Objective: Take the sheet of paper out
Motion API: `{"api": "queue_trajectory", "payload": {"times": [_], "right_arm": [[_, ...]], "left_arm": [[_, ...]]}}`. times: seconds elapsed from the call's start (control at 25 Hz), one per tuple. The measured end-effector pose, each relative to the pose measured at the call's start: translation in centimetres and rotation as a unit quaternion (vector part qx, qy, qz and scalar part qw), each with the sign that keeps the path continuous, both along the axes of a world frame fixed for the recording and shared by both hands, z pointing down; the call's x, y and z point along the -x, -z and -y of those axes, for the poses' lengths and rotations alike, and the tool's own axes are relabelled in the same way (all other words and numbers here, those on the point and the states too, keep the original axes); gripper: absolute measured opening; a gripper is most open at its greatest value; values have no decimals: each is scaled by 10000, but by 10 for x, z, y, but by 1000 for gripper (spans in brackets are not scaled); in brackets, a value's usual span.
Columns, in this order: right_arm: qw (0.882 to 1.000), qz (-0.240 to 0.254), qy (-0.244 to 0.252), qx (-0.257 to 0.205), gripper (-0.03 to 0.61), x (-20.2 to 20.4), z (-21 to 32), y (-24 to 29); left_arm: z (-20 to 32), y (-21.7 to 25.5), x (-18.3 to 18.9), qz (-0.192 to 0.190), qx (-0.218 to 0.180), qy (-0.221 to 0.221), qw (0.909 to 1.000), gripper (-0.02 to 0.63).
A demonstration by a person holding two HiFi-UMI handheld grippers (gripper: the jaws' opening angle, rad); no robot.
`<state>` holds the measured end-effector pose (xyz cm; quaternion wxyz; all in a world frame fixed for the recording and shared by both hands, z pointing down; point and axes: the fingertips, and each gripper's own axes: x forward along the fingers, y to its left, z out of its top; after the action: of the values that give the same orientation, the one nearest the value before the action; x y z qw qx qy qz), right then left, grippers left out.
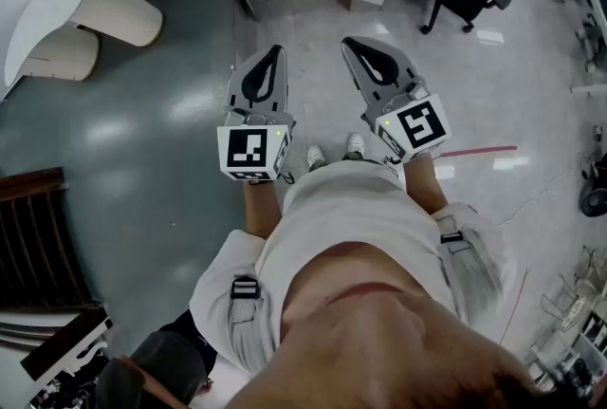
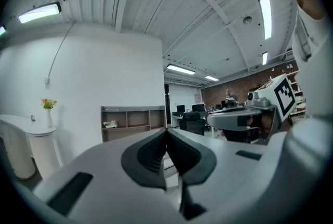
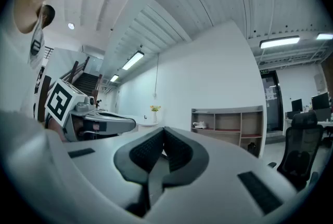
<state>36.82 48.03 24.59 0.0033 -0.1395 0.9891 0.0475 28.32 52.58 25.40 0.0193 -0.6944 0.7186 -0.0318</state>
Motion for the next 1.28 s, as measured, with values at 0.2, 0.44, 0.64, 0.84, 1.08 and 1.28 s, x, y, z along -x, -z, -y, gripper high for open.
{"api": "queue_trajectory", "payload": {"times": [0.2,0.44,0.64,0.84,1.08,1.28], "right_arm": [[10000,38,12,-7,21,17,-16,2],[9999,59,-68,93,21,35,-32,-1],[9999,50,-103,78,20,47,-47,0],[9998,-6,-176,73,20,54,-58,-3],[9998,-73,-192,85,20,61,-49,-4],[9999,-33,-140,89,20,72,-32,-4]], "left_arm": [[-14,2,13,12,-66,-25,10000,17],[-34,-1,27,-25,-73,-47,10000,17],[-47,1,42,-19,-103,-64,9999,17],[-53,-2,49,-33,-94,-120,9999,17],[-44,-2,53,-12,-57,-171,9998,17],[-28,-4,65,30,-20,-93,10000,17]]}}
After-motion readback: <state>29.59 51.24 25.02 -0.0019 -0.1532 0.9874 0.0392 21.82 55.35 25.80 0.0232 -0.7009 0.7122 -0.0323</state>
